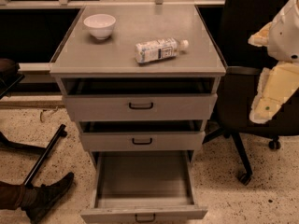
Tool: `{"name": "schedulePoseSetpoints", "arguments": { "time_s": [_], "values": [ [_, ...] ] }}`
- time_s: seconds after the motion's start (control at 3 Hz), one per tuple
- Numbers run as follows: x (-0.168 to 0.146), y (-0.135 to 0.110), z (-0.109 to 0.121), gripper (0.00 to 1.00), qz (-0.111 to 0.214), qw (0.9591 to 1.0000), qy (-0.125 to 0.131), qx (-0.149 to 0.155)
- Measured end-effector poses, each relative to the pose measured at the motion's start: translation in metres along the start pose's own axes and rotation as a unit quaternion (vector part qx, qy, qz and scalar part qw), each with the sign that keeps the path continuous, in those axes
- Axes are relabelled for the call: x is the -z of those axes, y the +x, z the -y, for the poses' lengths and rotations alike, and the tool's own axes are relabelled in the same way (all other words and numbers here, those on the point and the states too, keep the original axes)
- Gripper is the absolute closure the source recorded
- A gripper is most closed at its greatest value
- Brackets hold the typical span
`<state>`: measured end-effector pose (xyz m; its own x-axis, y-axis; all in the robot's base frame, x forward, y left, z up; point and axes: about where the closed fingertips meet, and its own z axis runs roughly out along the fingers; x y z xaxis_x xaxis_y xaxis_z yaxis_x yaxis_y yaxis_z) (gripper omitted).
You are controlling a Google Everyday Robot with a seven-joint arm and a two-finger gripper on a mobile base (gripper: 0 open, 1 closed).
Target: Place blue plastic bottle into bottom drawer
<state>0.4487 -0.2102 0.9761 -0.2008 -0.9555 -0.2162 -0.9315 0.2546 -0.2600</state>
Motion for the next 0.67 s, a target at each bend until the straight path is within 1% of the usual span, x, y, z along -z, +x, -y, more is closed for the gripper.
{"name": "schedulePoseSetpoints", "arguments": {
  "time_s": [0.33, 0.67],
  "values": [
    [-0.033, -0.036, 0.033, 0.0, 0.018, 0.999, -0.017, 0.037],
    [-0.118, -0.102, 0.081, 0.0, 0.048, 0.992, -0.072, 0.092]
  ]
}}
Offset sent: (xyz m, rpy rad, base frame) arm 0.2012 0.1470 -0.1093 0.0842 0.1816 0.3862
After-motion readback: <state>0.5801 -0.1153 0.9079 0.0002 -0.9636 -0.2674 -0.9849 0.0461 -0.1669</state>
